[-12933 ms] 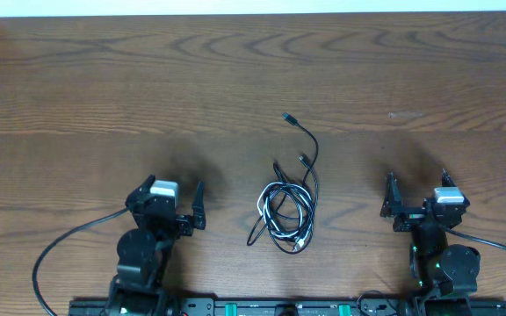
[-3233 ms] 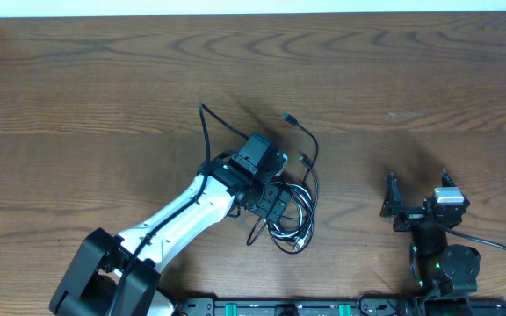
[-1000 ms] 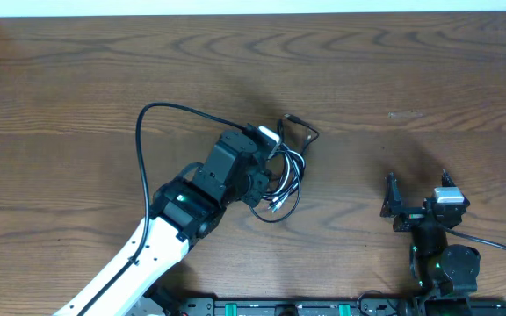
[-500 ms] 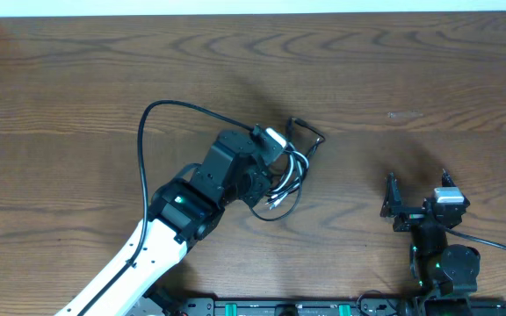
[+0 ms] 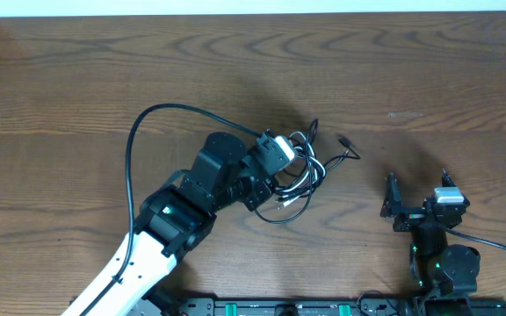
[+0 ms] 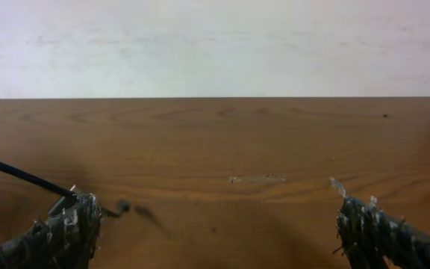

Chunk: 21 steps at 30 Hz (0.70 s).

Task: Untangle cables
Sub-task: 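Move the right gripper toward the cables held by the left gripper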

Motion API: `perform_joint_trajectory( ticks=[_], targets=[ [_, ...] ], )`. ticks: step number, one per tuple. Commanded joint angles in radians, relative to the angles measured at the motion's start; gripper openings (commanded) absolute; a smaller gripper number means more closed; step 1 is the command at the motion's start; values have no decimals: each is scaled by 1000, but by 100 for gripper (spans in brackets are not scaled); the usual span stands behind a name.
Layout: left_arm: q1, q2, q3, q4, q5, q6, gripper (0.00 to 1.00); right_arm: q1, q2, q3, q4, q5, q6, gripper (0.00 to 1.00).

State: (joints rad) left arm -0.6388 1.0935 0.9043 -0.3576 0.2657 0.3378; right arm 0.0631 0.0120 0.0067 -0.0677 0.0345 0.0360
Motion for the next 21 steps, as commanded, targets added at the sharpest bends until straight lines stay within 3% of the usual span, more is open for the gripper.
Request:
perform_joint_trajectory(
  ticks=[1,4,14,21],
  targets=[
    [-2,-44,34,8,89,24,7,2,-5,-1,5,52,-36,99],
    [-2,-58,34,8,110,24,7,2,-5,-1,18,163,-52,99],
    [-2,-67,34,10,117,19,7,2,-5,-1,14,169,-52,99],
    [-2,-67,34,101,121,-186,8,2,-5,-1,106,-28,-21,99]
  ],
)
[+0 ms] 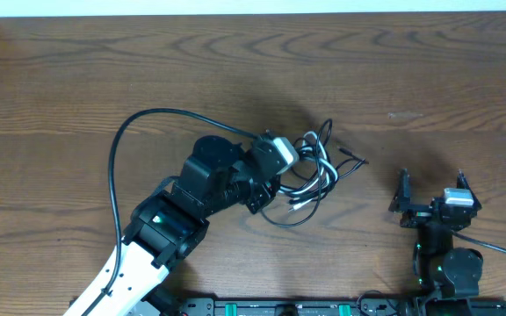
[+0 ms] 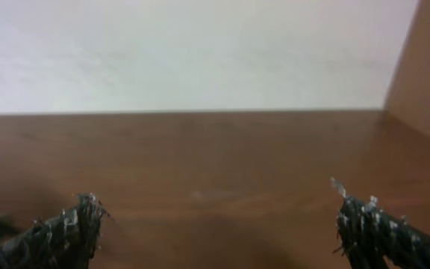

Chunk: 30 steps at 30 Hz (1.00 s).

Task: Untangle cables
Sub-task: 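Move the right gripper toward the cables held by the left gripper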

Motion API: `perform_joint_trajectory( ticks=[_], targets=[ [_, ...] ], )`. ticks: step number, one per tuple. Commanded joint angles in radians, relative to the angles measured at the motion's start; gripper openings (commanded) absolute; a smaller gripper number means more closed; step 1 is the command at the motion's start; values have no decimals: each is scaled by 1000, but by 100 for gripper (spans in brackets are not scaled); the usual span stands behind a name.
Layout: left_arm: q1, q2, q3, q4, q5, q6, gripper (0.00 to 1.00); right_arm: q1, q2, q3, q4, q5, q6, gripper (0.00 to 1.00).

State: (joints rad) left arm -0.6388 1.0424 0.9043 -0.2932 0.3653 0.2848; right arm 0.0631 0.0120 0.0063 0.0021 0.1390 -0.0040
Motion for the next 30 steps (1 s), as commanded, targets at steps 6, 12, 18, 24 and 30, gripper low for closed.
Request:
perform_joint_trajectory(
  ticks=[6,12,18,24,30],
  targets=[
    [-2,-18,34,68,114,-230,7,2,-3,52,57,-387,163,99],
    [-2,-18,34,68,168,-188,8,2,67,232,-148,-498,236,99],
    [0,-23,34,68,166,-185,8,2,260,519,-387,-554,235,99],
    [21,-26,34,71,215,-185,7,2,460,690,-365,-873,226,99],
    [21,-51,34,63,402,21,7,2,509,691,-254,-1003,285,94]
  ],
)
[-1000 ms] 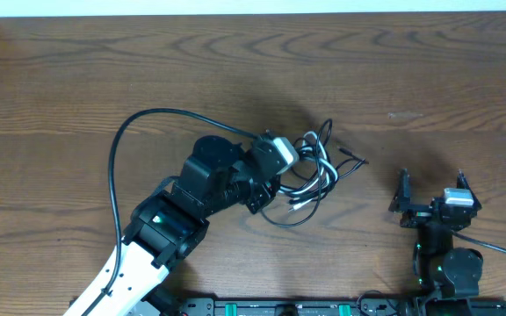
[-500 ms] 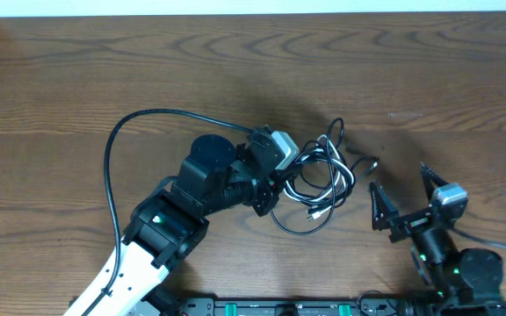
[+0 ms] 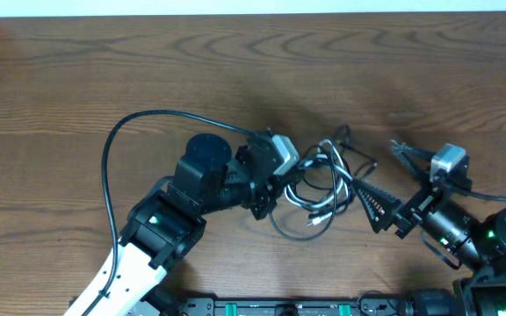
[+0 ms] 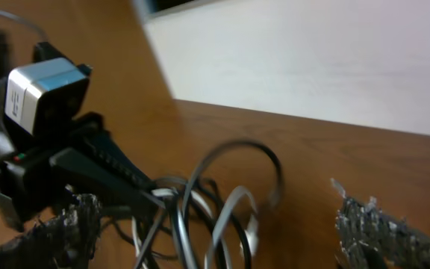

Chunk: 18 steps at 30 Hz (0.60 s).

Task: Untangle cables
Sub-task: 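Move the right gripper toward the cables held by the left gripper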

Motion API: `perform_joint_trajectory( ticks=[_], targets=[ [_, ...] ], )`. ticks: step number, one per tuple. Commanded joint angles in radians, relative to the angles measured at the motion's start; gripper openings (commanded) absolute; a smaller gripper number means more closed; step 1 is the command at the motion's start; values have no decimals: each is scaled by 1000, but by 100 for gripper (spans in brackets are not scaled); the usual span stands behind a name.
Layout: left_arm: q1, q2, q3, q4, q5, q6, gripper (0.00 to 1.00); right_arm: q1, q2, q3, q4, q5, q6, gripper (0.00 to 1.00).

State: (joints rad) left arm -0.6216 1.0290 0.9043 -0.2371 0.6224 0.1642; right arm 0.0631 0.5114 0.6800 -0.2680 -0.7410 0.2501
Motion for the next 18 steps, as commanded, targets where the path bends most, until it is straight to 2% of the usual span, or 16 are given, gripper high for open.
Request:
perform_joint_trajectory(
  ticks=[1,6,15,18],
  targets=[
    [3,-45,34,6,153,178,7,2,11,18,15,-123,31,88],
    [29,-72,34,-14,152,277,8,2,12,18,11,-122,30,86],
    [127,-133,34,-68,153,281,7,2,12,18,9,-124,30,72],
    [127,-135,34,-53,157,281,7,2,13,17,-16,-130,29,62]
  ],
)
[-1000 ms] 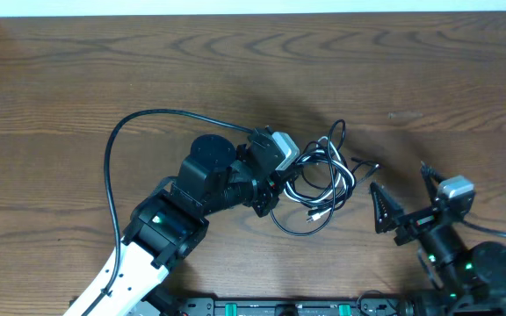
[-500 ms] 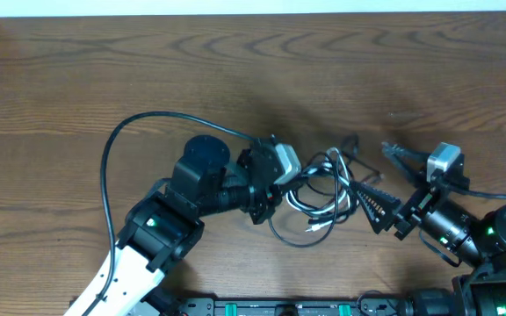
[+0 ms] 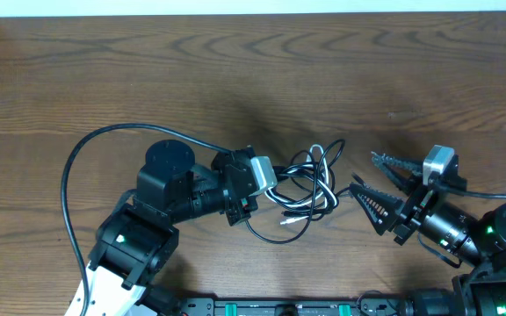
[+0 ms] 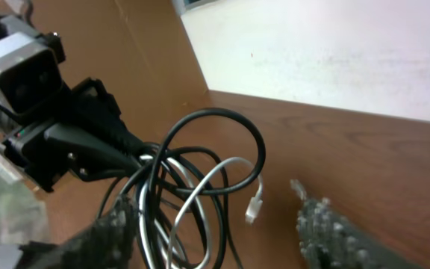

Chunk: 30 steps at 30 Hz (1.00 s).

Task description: Untangle cables

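A tangle of black and white cables lies mid-table, raised a little at its left side. My left gripper is shut on the bundle's left edge; in the right wrist view its black fingers meet on the strands. The right gripper stands open just right of the tangle, pointing left. In its own view black and white loops hang between the two fingers, and a white plug dangles there. No finger is touching the strands that I can tell.
The brown wooden table stretches back to a white wall. The left arm's own black lead arcs over the table at the left. A dark rail runs along the front edge.
My left gripper has moved left and nearer the front with the bundle. The right gripper sits closer to the tangle, its jaws narrower, and the loops now hang between its fingers.
The left gripper held the bundle mid-table while the right gripper stood open at the front right, facing the wall. The bundle then lay a little further right. Later the right gripper had turned toward the tangle, and now its open fingers straddle the loops.
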Motion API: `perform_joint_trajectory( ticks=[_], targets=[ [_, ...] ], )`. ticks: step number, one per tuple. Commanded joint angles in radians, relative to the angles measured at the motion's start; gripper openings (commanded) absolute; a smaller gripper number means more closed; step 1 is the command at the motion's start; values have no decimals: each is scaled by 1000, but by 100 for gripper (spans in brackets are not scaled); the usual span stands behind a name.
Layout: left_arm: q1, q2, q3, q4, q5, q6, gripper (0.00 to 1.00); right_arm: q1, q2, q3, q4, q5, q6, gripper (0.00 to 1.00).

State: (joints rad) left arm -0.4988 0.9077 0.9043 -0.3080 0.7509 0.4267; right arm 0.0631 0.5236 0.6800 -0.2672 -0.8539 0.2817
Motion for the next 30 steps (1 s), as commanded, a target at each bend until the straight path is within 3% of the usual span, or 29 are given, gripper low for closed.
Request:
perform_joint_trajectory(
  ticks=[1,15,30],
  targets=[
    [5,-13,34,24,36,18,8,2,0,15,-25,-17,-8,60],
    [4,76,34,202,231,18,7,2,18,-3,-63,-55,-9,52],
    [4,108,34,314,232,10,7,4,70,-3,-65,-145,-9,46]
  ],
)
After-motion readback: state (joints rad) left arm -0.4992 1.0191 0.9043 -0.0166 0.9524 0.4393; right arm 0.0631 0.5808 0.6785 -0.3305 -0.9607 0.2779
